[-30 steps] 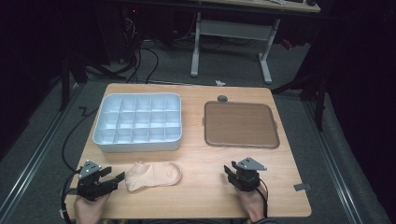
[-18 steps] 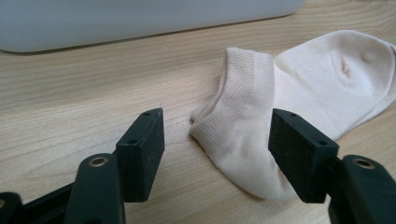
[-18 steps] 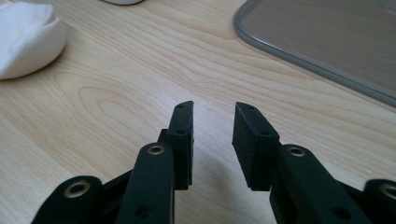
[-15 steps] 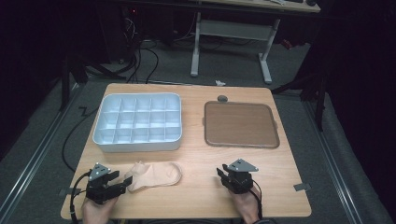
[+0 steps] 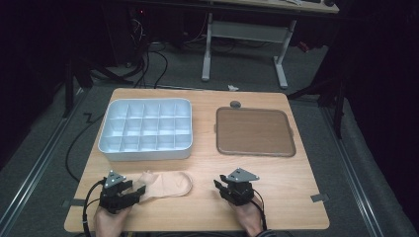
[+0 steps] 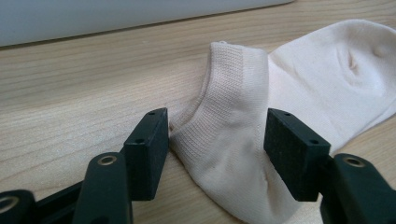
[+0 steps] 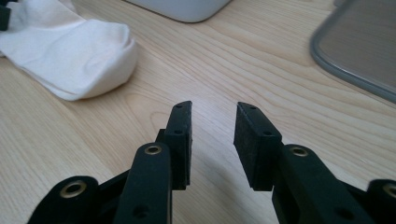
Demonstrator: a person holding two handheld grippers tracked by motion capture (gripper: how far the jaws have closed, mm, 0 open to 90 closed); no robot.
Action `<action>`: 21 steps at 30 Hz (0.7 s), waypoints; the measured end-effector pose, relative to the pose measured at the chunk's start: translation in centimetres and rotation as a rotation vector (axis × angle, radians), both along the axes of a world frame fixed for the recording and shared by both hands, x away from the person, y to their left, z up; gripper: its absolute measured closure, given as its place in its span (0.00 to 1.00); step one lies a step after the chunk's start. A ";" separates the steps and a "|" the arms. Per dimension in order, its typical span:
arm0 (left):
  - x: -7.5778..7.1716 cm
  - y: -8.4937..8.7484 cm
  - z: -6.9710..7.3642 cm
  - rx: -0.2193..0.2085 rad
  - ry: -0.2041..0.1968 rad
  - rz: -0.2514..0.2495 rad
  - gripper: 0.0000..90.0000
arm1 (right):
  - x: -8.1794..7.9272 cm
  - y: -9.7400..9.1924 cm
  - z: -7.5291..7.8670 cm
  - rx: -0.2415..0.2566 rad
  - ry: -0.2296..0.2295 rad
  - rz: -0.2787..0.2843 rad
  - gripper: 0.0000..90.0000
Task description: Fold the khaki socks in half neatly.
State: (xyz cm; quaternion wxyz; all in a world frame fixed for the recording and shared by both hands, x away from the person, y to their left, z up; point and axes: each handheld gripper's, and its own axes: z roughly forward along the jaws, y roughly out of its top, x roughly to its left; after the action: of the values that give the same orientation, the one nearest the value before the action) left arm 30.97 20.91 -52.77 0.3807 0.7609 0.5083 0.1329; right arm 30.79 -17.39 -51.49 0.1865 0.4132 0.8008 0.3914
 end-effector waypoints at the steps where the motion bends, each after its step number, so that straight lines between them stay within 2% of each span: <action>1: 0.0 0.0 -0.1 0.002 -0.001 0.000 0.47 | 0.0 0.3 0.0 0.002 0.002 0.006 0.74; 7: 0.1 -0.1 -0.2 0.012 -0.006 -0.001 0.50 | 0.3 1.8 0.2 0.006 0.012 0.049 0.72; 12: -0.1 -0.5 -0.3 0.061 -0.034 0.000 0.53 | 0.8 3.9 0.5 -0.001 0.011 0.103 0.70; 15: -0.2 -0.7 -0.3 0.087 -0.044 -0.002 0.54 | 0.9 4.5 0.5 0.002 0.013 0.115 0.69; 21: -0.1 -0.8 -0.2 0.107 -0.043 -0.017 0.56 | 1.3 6.2 0.8 0.019 0.013 0.146 0.67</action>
State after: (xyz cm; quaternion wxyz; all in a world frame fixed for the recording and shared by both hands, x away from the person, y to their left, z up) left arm 30.88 20.08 -52.94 0.3513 0.7814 0.4859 0.1729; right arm 32.05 -11.21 -50.72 0.1483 0.3580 0.8262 0.4090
